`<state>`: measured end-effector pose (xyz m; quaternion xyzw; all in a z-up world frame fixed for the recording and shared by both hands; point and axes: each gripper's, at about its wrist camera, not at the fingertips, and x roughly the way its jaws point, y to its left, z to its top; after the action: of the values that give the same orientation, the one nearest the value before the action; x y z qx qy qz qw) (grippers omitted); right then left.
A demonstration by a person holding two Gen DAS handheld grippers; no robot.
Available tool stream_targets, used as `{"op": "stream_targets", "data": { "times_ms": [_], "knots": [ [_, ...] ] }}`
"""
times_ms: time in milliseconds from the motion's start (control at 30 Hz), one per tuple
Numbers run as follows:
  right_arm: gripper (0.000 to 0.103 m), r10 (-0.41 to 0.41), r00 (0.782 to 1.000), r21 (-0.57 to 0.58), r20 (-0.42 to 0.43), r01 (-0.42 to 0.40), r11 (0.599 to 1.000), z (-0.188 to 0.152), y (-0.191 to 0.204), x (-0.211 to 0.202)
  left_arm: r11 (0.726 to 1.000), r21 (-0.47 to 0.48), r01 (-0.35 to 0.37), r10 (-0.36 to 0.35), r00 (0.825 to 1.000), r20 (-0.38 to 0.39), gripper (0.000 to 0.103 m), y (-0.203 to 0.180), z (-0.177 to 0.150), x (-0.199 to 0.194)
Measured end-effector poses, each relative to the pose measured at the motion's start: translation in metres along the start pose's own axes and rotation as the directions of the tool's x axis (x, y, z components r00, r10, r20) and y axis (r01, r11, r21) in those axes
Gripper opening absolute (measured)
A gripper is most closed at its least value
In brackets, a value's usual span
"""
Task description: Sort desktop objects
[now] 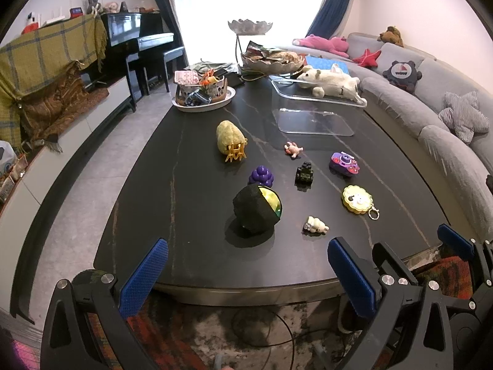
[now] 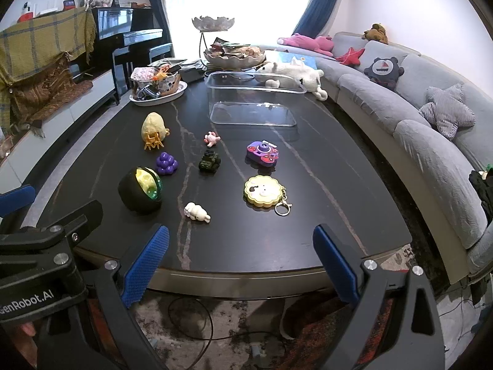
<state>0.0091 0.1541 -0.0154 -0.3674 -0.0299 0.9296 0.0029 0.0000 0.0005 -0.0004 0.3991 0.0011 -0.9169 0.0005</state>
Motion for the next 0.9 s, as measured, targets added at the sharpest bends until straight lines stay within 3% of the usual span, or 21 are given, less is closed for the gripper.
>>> {"op": "stream_targets", "data": {
  "times_ms": [900],
  "knots": [
    [0.093,-0.002,1.0,0.002,-0.01,0.002,1.0,-0.0009,-0.0019,0.004,1.0,0.0,-0.025,0.025,1.0,-0.015,0.102,-0.0063,-0.0018,0.0044]
  ]
}}
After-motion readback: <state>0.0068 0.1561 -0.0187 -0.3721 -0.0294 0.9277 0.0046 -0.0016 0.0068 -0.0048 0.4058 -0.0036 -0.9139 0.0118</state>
